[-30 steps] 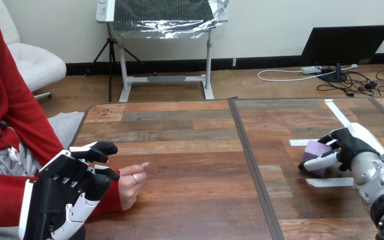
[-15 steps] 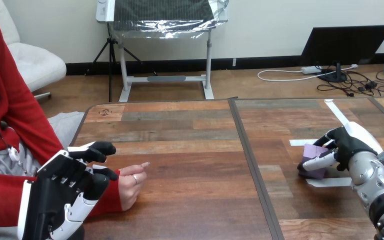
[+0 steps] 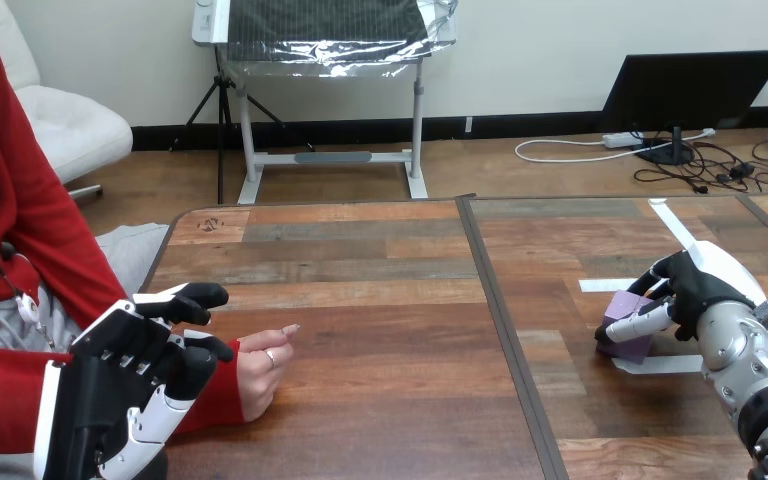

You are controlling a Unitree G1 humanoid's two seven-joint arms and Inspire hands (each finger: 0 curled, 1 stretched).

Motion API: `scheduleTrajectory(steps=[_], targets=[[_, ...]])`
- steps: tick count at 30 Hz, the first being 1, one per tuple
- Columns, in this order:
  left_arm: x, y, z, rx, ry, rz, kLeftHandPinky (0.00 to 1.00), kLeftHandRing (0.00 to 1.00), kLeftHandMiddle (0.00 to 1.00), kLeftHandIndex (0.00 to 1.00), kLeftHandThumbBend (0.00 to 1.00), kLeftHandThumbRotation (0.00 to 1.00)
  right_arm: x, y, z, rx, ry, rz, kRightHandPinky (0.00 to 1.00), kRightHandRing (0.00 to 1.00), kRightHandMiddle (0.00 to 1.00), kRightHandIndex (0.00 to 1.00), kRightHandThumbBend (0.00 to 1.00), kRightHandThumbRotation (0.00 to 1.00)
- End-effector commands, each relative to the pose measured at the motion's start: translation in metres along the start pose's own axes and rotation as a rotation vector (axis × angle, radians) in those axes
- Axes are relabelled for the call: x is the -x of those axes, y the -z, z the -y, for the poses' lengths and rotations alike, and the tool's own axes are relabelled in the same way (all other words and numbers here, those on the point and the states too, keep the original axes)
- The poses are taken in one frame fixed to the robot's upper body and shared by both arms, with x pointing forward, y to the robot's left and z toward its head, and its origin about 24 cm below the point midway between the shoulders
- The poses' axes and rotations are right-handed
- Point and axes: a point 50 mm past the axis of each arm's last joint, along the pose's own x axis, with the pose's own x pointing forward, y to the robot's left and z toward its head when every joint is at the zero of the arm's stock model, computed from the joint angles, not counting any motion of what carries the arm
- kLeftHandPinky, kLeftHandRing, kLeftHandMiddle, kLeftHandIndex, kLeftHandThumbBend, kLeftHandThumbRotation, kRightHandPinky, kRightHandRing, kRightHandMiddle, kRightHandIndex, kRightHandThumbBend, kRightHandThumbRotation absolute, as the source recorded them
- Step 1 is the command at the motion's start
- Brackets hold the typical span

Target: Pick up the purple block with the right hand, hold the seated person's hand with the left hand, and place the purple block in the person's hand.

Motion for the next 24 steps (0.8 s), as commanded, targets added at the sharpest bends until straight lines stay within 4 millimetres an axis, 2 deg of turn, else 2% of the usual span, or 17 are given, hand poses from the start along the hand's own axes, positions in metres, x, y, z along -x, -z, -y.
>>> scheduleTrajectory(steps=[1,5,13,19,24], targets=[[0.025,0.0017,0.0046,0.025,-0.04,-0.055,0.42,0.7,0.64,0.47,0.94,0.41,-0.0025,-0.027,0.0178,-0.003,0.066,0.089,0.51,0.58,0.6,0.53,0.74,0.0],[0.0244,0.0016,0.0047,0.026,-0.035,-0.046,0.41,0.7,0.64,0.47,0.91,0.4,-0.0026,-0.0272,0.0185,0.021,0.065,0.09,0.51,0.57,0.59,0.52,0.74,0.0],[0.0243,0.0012,0.0049,0.007,-0.048,-0.048,0.42,0.69,0.64,0.47,0.93,0.4,-0.0027,-0.0268,0.0203,0.025,0.06,0.097,0.5,0.55,0.58,0.51,0.76,0.0],[0.0231,-0.0006,0.0053,-0.055,-0.065,-0.037,0.42,0.67,0.63,0.46,0.93,0.41,-0.0027,-0.0293,0.0237,0.02,0.067,0.117,0.48,0.53,0.56,0.51,0.76,0.0],[0.0194,-0.0049,0.0026,-0.203,-0.064,0.005,0.43,0.65,0.62,0.46,0.9,0.44,-0.0023,-0.0329,0.0273,0.024,0.08,0.155,0.47,0.52,0.55,0.51,0.76,0.0]])
